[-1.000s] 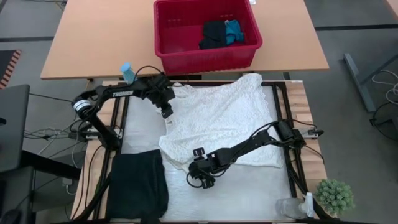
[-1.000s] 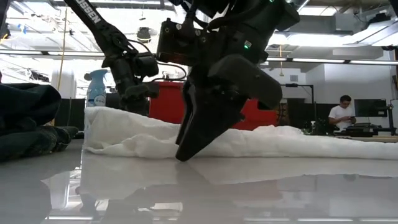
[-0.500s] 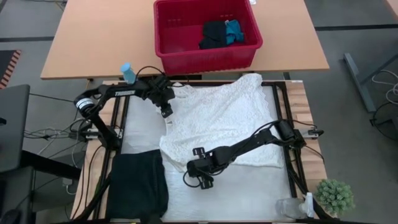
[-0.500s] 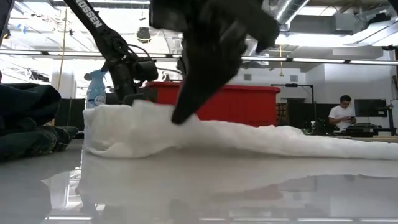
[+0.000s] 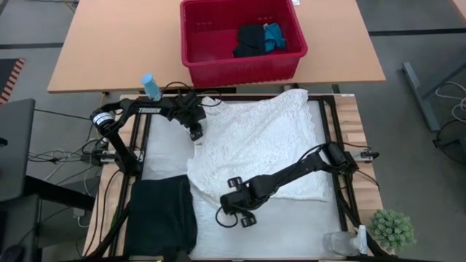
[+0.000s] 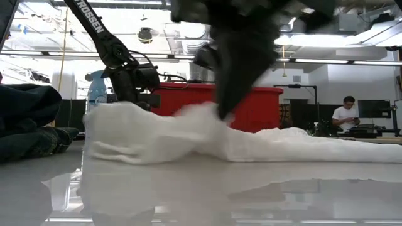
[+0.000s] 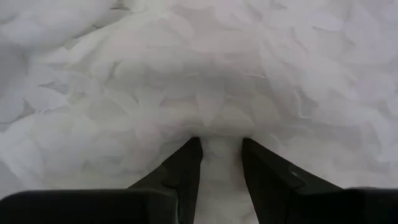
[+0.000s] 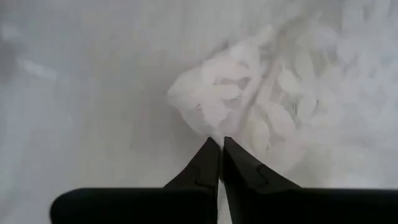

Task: Fold Laundry from Bin
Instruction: Fold the white dress from the red bin

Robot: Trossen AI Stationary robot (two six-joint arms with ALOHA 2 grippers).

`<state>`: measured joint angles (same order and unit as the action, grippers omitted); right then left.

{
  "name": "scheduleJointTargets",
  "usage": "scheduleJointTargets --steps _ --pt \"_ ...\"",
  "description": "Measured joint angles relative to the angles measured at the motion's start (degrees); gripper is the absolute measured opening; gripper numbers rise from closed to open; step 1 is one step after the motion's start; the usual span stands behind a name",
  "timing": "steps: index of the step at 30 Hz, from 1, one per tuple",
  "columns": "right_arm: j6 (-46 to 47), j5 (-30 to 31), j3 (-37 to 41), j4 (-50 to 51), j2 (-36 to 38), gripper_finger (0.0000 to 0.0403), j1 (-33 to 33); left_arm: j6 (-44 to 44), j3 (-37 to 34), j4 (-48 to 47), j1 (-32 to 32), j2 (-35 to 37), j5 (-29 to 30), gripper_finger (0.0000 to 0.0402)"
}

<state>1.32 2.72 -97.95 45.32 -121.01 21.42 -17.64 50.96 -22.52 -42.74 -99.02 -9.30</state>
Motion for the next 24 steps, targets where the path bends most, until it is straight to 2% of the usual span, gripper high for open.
scheduleJointTargets --steps 2,5,11,13,21,24 --pt "-0.27 0.00 0.00 4.13 0.00 0.0047 0.39 -0.14 -0.02 0.00 -0.02 -0.02 0.46 0.0114" --pt "-0.31 -1.95 0.04 5.05 0.00 0.0049 0.73 -0.11 -0.03 -0.04 -0.04 -0.04 0.69 0.0114" --pt "4.68 -16.46 -0.02 5.64 2.07 0.0050 0.87 -0.06 -0.09 -0.05 -0.04 -0.09 0.79 0.0114" --pt "6.04 -18.95 -0.02 6.14 3.05 0.0050 1.26 0.12 -0.09 -0.02 -0.04 -0.11 0.80 0.0114" --pt "7.83 -19.26 -0.09 5.55 5.74 0.0051 2.51 0.33 -0.13 0.00 -0.04 -0.16 0.80 0.0114" --pt "9.88 -21.66 -1.18 5.49 5.63 0.0050 3.39 0.28 -0.13 -0.07 -0.05 -0.17 0.81 0.0114"
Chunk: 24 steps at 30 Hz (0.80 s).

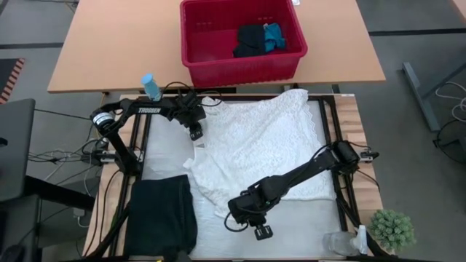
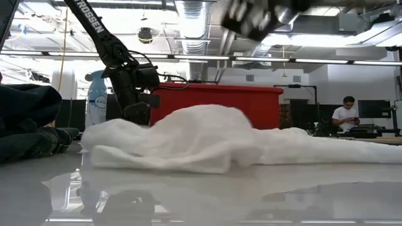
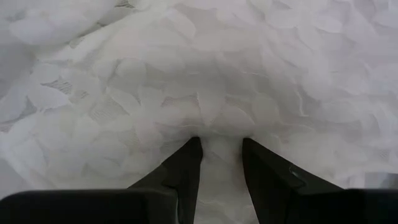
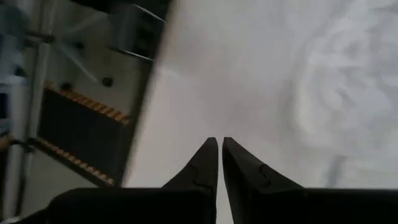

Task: Fold Laundry from Bin
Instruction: Fold the white dress from the red bin

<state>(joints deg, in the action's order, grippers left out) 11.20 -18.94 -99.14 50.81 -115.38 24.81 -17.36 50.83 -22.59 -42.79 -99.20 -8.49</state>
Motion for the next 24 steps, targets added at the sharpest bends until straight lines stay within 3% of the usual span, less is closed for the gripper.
scheduleJointTargets --steps 4,9,20,24 --pt "0.84 -0.16 -3.98 1.18 0.09 0.0046 1.83 -0.38 0.00 -0.04 -0.01 0.00 0.17 0.0114" --pt "2.44 8.50 -5.77 -0.25 0.09 0.0039 3.84 -0.37 1.35 -6.31 -0.09 2.97 3.16 0.0114" --pt "2.45 21.53 -4.61 -13.61 -0.17 0.0035 1.35 -1.51 7.16 -22.39 -0.17 22.48 8.22 0.0114" --pt "2.74 21.89 -4.63 -18.28 -1.13 0.0046 -0.47 4.35 4.84 -25.12 0.93 29.38 -3.77 0.0114"
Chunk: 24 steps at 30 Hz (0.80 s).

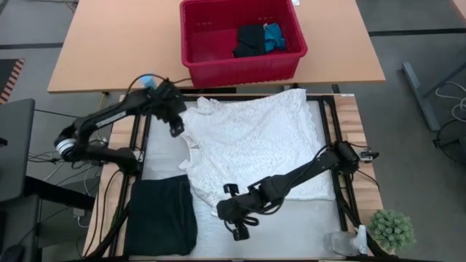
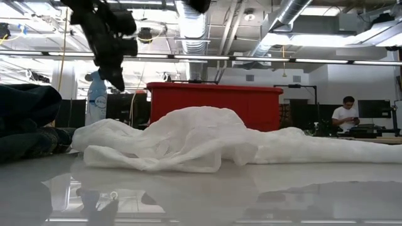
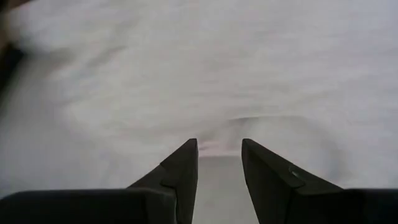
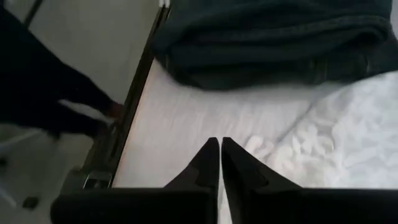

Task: Fold Laundry from Bin
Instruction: Fold the white dress from the red bin

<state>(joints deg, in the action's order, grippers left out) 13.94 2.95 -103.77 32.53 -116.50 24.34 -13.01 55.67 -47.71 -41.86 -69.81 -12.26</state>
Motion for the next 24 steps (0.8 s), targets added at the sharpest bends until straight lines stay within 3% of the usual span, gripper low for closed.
scheduleJointTargets --steps 2,12,24 --pt "0.01 0.05 0.14 -1.39 -0.65 0.0061 -0.23 1.13 -1.79 0.70 2.67 2.78 -3.11 0.0114" --pt "2.84 -0.08 0.11 -10.33 -6.80 0.0195 -0.33 3.24 -9.81 3.45 12.81 5.92 -0.42 0.0114" --pt "5.50 0.07 -0.61 -12.59 -12.53 0.0170 -0.53 4.78 -15.64 8.82 13.68 5.94 -0.40 0.0114"
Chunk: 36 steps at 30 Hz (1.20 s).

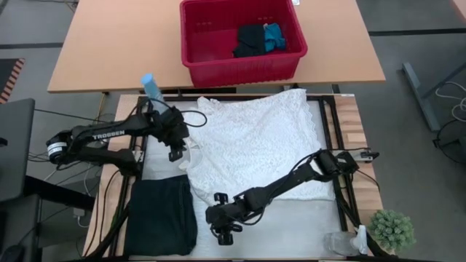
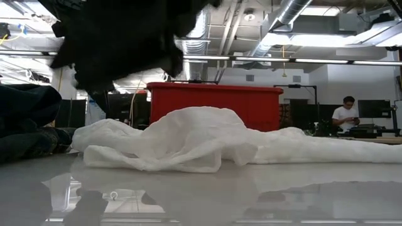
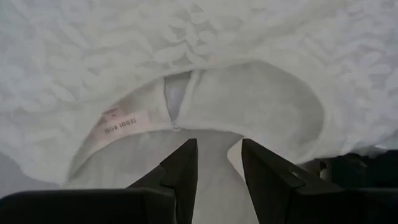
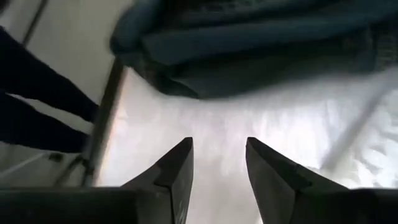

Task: Fold Laundry from Bin
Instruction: Fold the white dress from the red bin

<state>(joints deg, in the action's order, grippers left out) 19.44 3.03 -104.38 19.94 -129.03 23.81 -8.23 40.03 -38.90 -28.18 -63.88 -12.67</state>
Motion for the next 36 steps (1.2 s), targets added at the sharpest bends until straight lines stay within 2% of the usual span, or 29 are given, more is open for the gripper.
scheduleJointTargets --steps 8,29,36 --pt "0.69 0.21 0.24 0.35 -3.38 0.0172 -1.23 -0.20 -0.94 1.34 0.00 0.02 -0.01 0.0114" --pt "-0.38 2.05 0.24 4.94 -3.46 0.0173 -3.06 -2.48 -0.94 2.48 -0.04 0.02 0.93 0.0114" --pt "-0.45 4.22 0.24 6.39 -3.46 0.0147 -3.39 -3.19 -0.92 2.43 -0.04 0.02 1.07 0.0114"
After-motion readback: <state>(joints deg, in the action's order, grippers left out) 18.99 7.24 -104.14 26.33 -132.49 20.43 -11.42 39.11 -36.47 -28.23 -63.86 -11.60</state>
